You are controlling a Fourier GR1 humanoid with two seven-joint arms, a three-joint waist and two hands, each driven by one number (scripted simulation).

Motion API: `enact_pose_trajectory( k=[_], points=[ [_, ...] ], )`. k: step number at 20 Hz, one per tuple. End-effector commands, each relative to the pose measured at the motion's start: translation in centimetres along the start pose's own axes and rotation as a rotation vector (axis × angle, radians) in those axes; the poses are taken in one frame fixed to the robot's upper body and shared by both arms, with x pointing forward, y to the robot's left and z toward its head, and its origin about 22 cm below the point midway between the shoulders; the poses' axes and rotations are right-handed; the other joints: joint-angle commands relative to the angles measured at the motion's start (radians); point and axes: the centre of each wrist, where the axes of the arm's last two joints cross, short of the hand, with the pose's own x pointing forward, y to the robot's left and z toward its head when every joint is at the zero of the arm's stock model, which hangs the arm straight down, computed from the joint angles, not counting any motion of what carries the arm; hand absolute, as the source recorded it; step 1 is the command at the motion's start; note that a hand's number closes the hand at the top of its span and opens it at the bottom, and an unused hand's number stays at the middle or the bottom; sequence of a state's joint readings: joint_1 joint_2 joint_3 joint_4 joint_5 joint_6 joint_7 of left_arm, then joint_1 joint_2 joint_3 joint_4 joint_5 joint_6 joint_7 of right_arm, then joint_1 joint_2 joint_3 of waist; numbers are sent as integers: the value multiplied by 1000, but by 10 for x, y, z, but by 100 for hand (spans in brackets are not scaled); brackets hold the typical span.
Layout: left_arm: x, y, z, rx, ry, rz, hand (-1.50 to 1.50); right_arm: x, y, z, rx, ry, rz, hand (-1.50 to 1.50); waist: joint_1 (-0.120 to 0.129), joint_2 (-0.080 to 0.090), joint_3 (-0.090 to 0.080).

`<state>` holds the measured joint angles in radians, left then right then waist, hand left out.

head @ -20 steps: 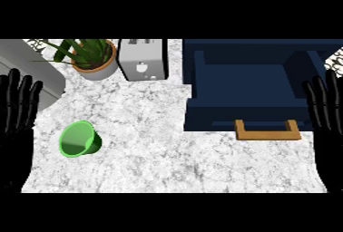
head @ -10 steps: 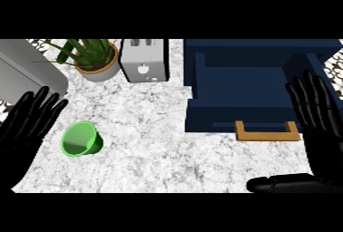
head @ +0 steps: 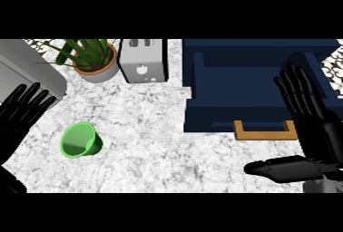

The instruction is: Pick up the cup, place it into the drawer and close the drawer

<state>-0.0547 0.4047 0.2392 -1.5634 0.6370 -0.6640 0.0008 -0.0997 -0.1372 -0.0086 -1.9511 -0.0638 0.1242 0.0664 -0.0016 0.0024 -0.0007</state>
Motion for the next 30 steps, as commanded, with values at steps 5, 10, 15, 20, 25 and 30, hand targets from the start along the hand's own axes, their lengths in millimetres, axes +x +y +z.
enact_pose_trajectory(
  k=[5,10,15,20,25,30],
  points=[
    [-45,44,8,19,117,-4,-150,-14,-4,-3,0,-23,-1,-150,-5,0,0],
    [-87,52,21,64,150,-45,-150,16,-2,-23,16,-31,10,-150,-12,1,-1],
    [-100,69,36,116,179,-75,-150,2,-28,-21,19,-47,25,-150,-9,1,0],
    [-123,72,50,122,194,-71,-150,14,-15,-33,17,-41,0,-150,-17,4,-2],
    [-150,52,25,124,203,-101,-150,9,-18,-38,8,-49,11,-150,-16,4,-2],
    [-154,58,60,169,185,-112,-150,10,-25,-33,16,-43,-4,-150,-27,9,-4]
  ],
)
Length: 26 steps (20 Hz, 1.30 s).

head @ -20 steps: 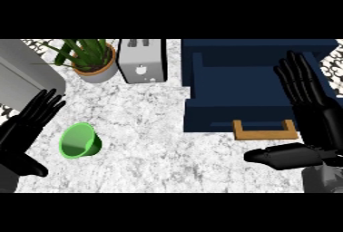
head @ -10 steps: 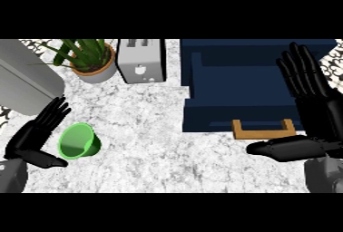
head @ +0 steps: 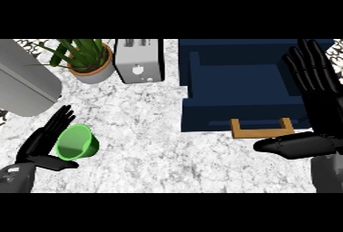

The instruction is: Pick up the cup, place it into the drawer and close the drawer

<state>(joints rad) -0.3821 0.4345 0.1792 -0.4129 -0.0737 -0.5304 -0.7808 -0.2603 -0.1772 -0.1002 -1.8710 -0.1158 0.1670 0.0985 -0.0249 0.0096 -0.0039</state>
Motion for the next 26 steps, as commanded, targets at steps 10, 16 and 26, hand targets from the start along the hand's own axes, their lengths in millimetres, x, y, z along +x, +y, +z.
enact_pose_trajectory(
  k=[10,16,26],
  points=[
    [-28,-18,14,-54,-130,93,-150,6,2,2,12,-2,13,-150,-18,5,-4],
    [-27,-29,-2,-102,-146,97,-150,11,-5,-6,21,-9,1,-150,-19,6,-3],
    [-26,-48,-25,-173,-138,246,-150,12,-2,-8,36,6,-2,-150,-28,8,-5]
  ],
)
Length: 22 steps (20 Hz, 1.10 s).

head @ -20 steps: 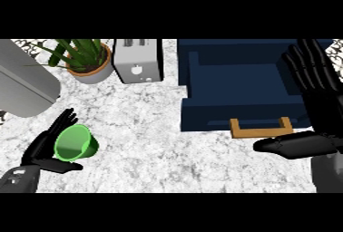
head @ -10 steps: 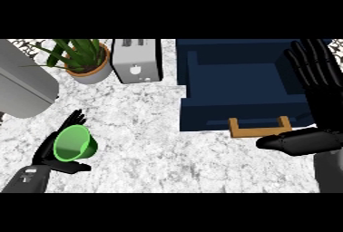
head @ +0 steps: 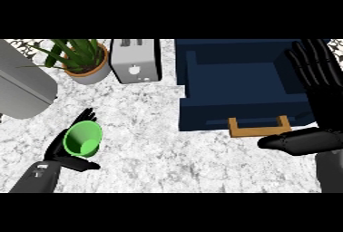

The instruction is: Pick up the cup, place it into the drawer and close the drawer

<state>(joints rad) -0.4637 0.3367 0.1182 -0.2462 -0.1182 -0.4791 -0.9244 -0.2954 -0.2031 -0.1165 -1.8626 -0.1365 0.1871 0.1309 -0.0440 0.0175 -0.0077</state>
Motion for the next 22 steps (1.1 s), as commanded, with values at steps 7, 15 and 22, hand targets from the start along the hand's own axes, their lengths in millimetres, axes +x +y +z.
enact_pose_trajectory(
  k=[7,15,22],
  points=[
    [5,-18,-24,-22,-321,20,150,3,-9,1,-10,3,6,-150,2,-2,0],
    [13,-22,-39,46,-493,131,150,-8,-10,13,-11,10,-7,-150,12,-7,3],
    [12,-62,-68,390,-573,74,150,-9,-10,11,-37,33,25,-150,30,-13,6]
  ],
)
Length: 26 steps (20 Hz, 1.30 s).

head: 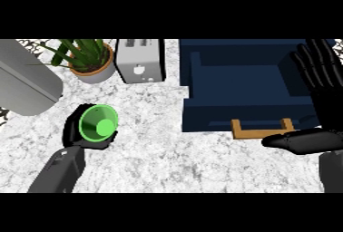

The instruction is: Pick up the cup, place it into the drawer and close the drawer

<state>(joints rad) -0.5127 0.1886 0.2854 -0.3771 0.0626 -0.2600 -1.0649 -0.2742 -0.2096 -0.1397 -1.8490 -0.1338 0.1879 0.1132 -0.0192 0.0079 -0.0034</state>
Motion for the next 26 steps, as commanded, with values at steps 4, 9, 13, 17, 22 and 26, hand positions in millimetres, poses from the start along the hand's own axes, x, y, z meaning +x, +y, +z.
enact_pose_trajectory(
  k=[4,9,13,17,22,26],
  points=[
    [13,-48,-61,-44,-153,15,150,-3,-5,8,-4,13,21,-150,8,-7,3],
    [48,-96,-106,-123,-214,30,150,-4,-18,5,-26,8,20,-150,34,-17,5],
    [76,-151,-138,-216,-205,63,150,-4,-23,9,-29,22,51,-150,26,-16,5],
    [120,-188,-175,-230,-199,27,150,-8,-18,15,-34,13,28,-150,14,-14,4],
    [162,-237,-197,-240,-186,-11,150,-7,-21,14,-19,16,40,-150,4,-11,4],
    [178,-265,-217,-228,-152,-76,150,-20,1,-1,-29,5,45,-150,-2,-4,4]
  ],
)
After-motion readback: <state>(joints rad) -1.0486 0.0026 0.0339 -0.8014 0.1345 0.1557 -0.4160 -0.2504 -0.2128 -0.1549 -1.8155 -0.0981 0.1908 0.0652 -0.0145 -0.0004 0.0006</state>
